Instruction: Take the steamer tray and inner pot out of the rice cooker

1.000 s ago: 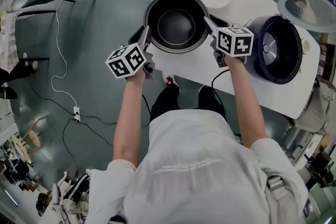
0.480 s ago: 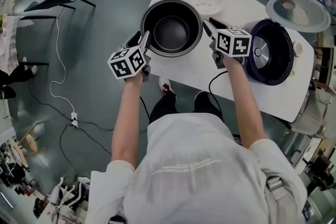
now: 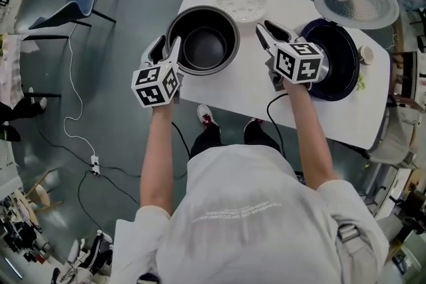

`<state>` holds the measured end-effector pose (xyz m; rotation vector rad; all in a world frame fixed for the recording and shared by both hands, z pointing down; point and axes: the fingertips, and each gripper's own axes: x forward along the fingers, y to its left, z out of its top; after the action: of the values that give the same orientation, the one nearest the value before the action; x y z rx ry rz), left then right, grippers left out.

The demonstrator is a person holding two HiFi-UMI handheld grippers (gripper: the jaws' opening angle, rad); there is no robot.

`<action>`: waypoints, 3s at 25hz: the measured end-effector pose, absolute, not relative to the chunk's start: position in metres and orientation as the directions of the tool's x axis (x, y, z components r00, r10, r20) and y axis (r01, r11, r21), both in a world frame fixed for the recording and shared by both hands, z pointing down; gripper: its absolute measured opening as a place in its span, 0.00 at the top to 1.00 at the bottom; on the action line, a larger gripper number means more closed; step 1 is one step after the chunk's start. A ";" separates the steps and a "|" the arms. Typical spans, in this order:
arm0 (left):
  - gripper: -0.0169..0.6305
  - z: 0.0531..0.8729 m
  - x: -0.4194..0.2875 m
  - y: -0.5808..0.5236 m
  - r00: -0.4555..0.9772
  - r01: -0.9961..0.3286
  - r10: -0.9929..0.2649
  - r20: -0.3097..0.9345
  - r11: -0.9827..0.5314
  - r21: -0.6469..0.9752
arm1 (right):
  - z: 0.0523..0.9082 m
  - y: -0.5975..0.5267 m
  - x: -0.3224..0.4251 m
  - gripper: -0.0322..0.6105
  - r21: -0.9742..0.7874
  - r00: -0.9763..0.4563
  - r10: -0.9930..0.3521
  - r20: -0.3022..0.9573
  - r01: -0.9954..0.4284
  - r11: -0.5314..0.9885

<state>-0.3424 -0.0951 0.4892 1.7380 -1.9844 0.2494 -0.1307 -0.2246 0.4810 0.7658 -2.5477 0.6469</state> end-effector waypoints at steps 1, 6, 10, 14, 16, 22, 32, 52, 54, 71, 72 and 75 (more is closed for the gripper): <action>0.68 0.483 -0.336 -0.099 -0.058 -0.974 -0.884 0.464 0.152 0.168 | 0.472 -0.224 -0.127 0.77 -0.292 -0.769 -0.420 0.482 -0.593 0.750; 0.68 0.457 -0.302 -0.118 0.024 -0.990 -0.904 0.426 0.037 0.136 | 0.433 -0.225 -0.106 0.77 -0.192 -0.757 -0.483 0.440 -0.605 0.773; 0.73 0.437 -0.273 -0.137 0.089 -0.993 -0.917 0.388 -0.052 0.105 | 0.413 -0.230 -0.077 0.77 -0.136 -0.730 -0.543 0.416 -0.640 0.756; 0.75 0.418 -0.244 -0.153 0.152 -0.988 -0.921 0.358 -0.128 0.089 | 0.399 -0.235 -0.040 0.77 -0.116 -0.689 -0.603 0.402 -0.692 0.713; 0.77 0.410 -0.227 -0.161 0.186 -0.982 -0.922 0.340 -0.168 0.080 | 0.392 -0.237 -0.018 0.77 -0.106 -0.664 -0.635 0.394 -0.719 0.687; 0.82 0.386 -0.181 -0.187 0.263 -0.963 -0.919 0.294 -0.270 0.016 | 0.368 -0.243 0.050 0.80 0.008 -0.539 -0.757 0.369 -0.812 0.583; 0.94 0.347 -0.107 -0.213 0.384 -0.907 -0.893 0.235 -0.413 -0.088 | 0.342 -0.242 0.123 0.90 0.091 -0.433 -0.844 0.316 -0.872 0.481; 0.95 0.265 -0.050 -0.208 0.455 -0.866 -0.886 0.088 -0.463 -0.186 | 0.269 -0.230 0.135 0.91 0.237 -0.492 -0.845 0.209 -0.813 0.532; 0.95 0.265 -0.050 -0.206 0.454 -0.866 -0.886 0.093 -0.464 -0.186 | 0.269 -0.230 0.131 0.91 0.242 -0.502 -0.838 0.211 -0.804 0.543; 0.95 0.274 -0.066 -0.209 0.436 -0.875 -0.892 0.120 -0.451 -0.174 | 0.276 -0.232 0.111 0.91 0.214 -0.541 -0.816 0.205 -0.788 0.577; 0.95 0.275 -0.065 -0.208 0.438 -0.874 -0.891 0.121 -0.453 -0.176 | 0.277 -0.232 0.111 0.91 0.213 -0.541 -0.816 0.205 -0.789 0.577; 0.95 0.276 -0.067 -0.208 0.439 -0.873 -0.890 0.124 -0.455 -0.177 | 0.278 -0.232 0.110 0.91 0.213 -0.542 -0.815 0.206 -0.788 0.578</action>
<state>-0.0670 -0.2078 0.2762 2.7371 -1.6814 0.3221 0.1101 -0.2318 0.2782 1.3188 -2.5297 -0.1368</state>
